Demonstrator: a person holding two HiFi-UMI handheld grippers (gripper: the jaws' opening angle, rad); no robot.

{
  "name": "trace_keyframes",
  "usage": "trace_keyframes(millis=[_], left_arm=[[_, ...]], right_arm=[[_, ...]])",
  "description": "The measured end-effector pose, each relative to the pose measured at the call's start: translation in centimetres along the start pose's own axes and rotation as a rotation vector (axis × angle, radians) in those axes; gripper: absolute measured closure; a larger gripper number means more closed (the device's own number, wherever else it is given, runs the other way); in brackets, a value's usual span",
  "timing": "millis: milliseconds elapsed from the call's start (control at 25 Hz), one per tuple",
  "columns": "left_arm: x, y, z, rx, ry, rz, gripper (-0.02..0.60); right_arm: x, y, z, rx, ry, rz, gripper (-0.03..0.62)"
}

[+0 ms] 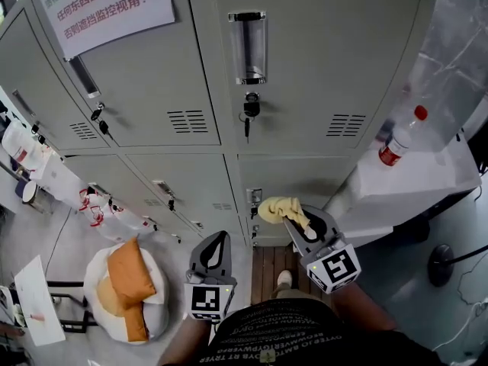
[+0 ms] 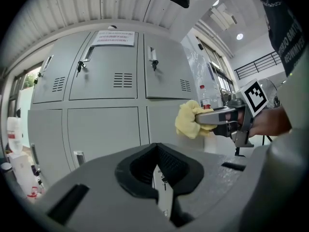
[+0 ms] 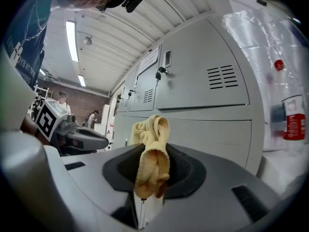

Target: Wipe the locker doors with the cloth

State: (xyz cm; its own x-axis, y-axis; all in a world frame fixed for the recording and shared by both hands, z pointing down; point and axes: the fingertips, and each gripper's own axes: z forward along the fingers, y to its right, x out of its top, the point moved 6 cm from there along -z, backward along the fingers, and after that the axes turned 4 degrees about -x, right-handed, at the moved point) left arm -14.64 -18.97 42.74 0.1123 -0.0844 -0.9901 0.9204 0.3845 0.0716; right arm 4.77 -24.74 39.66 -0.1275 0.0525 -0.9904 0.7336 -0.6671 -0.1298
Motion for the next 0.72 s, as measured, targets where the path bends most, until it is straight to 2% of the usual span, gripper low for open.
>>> trace_keyframes(millis=[440,720], left_arm=[[-0.5,-0.6,1.8,0.069,-0.002,-0.04,0.577],[-1.7,-0.8,1.2,0.086,-0.049,-0.044,0.577]], right_arm=[[3.0,1.0,6.3,0.113,0.05,-0.055,0.496],[2.7,1.9,8.7,0.081,0.02,-0.064,0.496]])
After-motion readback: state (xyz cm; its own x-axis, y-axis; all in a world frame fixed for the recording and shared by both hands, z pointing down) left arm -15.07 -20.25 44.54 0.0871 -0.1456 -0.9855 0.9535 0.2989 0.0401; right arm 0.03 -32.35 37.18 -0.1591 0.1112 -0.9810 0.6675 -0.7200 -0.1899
